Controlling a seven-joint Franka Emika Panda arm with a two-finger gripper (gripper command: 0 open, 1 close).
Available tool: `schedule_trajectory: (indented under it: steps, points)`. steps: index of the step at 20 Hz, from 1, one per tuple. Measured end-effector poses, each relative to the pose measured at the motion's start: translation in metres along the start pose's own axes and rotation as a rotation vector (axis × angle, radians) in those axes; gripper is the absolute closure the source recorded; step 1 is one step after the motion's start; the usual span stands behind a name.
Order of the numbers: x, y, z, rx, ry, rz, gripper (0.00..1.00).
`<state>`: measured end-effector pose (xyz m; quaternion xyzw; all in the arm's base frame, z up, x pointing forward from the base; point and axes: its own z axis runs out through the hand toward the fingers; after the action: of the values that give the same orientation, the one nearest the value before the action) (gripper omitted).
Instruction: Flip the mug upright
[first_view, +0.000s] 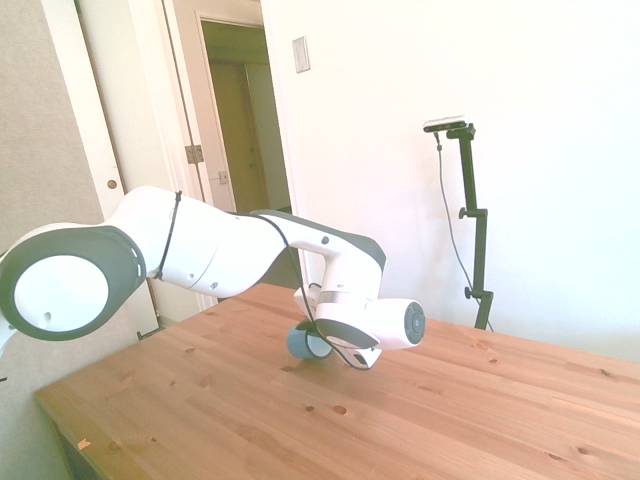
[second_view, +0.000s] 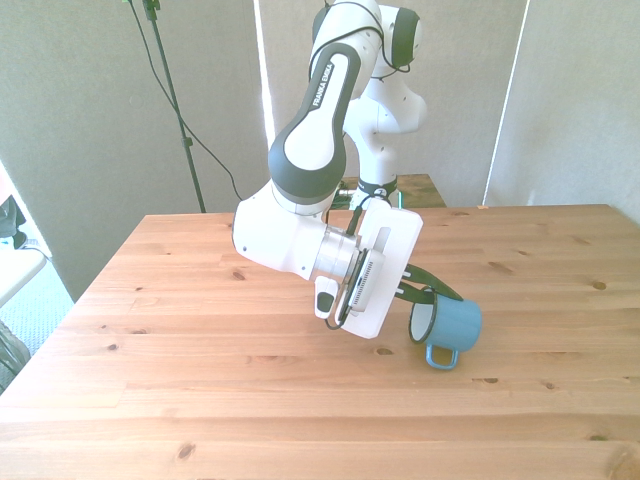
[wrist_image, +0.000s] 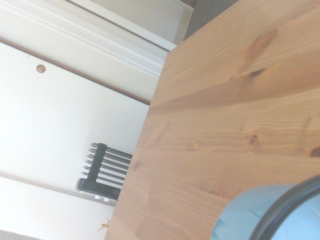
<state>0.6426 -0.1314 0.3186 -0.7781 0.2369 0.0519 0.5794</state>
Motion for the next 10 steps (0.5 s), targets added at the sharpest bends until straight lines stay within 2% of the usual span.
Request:
schedule_trajectory:
  steps: [10]
  points:
    - [-0.015,-0.023,-0.005,0.006,-0.005,-0.042,1.0]
